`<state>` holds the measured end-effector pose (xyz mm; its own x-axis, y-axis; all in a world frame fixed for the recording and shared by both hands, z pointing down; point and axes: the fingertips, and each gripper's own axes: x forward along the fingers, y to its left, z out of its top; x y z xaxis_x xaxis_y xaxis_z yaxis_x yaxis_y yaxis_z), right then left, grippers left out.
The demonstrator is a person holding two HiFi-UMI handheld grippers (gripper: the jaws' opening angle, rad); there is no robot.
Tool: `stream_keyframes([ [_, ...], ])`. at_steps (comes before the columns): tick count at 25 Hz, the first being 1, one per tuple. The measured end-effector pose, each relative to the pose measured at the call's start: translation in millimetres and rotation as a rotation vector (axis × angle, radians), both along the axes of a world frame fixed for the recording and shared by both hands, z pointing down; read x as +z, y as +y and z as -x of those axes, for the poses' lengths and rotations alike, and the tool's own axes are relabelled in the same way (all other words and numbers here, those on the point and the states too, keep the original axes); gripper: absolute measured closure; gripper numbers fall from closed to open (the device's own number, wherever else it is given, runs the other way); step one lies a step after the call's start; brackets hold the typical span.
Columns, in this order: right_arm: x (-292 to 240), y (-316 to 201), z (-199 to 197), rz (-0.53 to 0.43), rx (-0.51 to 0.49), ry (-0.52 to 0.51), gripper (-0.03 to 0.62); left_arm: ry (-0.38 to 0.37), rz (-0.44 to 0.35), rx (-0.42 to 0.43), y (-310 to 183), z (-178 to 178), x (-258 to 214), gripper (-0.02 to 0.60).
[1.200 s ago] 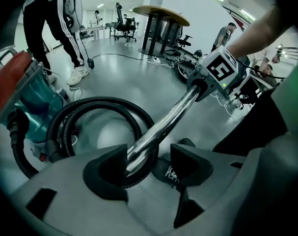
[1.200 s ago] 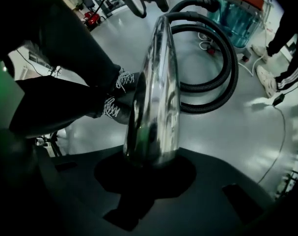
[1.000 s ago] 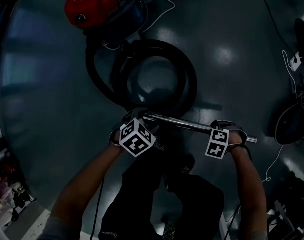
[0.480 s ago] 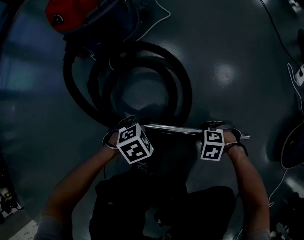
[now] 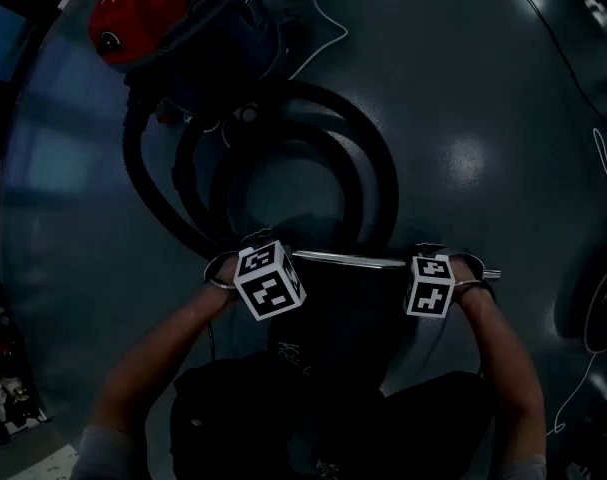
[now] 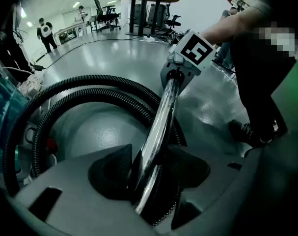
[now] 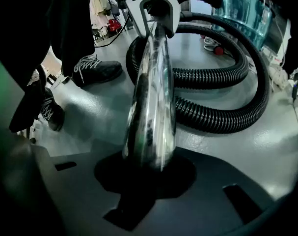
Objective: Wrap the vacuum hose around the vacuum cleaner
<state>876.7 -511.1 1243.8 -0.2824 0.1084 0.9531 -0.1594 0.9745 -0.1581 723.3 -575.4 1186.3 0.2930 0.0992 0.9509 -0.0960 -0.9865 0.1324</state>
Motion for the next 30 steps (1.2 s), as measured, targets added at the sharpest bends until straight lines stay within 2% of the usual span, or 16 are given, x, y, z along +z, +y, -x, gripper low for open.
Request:
stream_keyframes([
  [5,5.5,-2.6,-3.6,-0.013,0.011,0.001,0.511,-0.025,-0.015,0.073,2.7,-0.9,10.6,0.368],
  [9,5.5,-3.3,1.8,0.02,0.038,-0.047,0.51,-0.028,-0.002,0.072,1.5,2.1,13.5,0.368],
  [14,4.3,-1.3,-1.6,0.041,0.107,-0.09,0.497,-0.024,-0.024,0.095,5.7,-4.1,18.0,0.373],
  [16,2.8,-1.6,-1.9,0.035,0.116,-0.094,0.477,-0.028,-0.027,0.107,7.4,-3.6,19.0,0.376],
  [19,-3.1,-6.3,-5.9,0.018,0.149,-0.101,0.405,-0.029,-0.024,0.109,9.0,-2.6,19.1,0.376],
  [22,-10.3,-8.7,-12.1,0.005,0.182,-0.11,0.405,-0.026,-0.021,0.101,8.3,-3.4,18.7,0.376],
  [26,-27.4,-11.6,-15.3,0.023,0.291,-0.182,0.405,-0.023,0.009,0.089,7.9,-3.4,17.3,0.376],
  [30,-67.2,-24.8,-13.8,0.055,0.481,-0.32,0.405,-0.012,0.079,0.066,12.5,-0.5,6.7,0.376],
])
